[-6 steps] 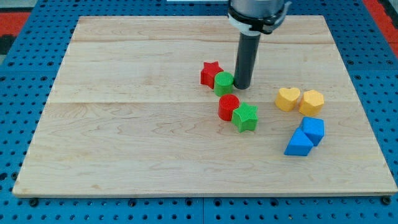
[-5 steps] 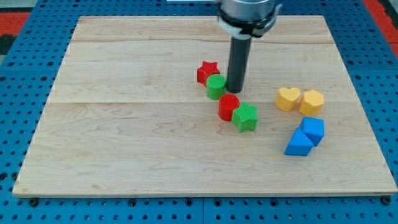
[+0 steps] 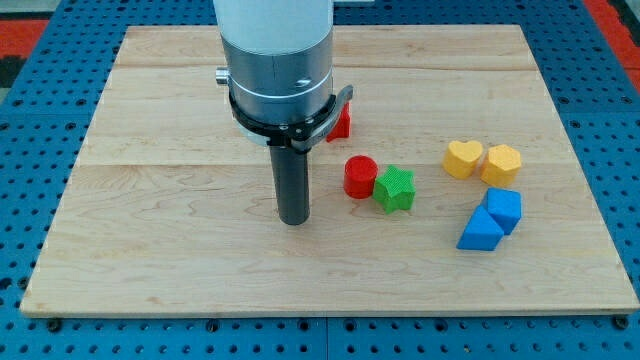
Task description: Push the red circle to the center
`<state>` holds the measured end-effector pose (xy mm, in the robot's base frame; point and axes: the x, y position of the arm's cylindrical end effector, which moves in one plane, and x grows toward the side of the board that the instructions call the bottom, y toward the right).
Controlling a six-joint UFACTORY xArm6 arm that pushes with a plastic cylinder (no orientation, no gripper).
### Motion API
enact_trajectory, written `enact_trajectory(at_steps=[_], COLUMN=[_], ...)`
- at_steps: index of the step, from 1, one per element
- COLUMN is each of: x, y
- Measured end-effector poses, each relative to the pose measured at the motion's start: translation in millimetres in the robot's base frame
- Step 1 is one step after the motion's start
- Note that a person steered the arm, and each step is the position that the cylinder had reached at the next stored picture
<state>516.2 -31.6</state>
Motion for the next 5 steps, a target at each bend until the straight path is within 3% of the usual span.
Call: enact_trajectory(at_steps=[3,5], x=[0.0,0.0], y=[49.6,52.4])
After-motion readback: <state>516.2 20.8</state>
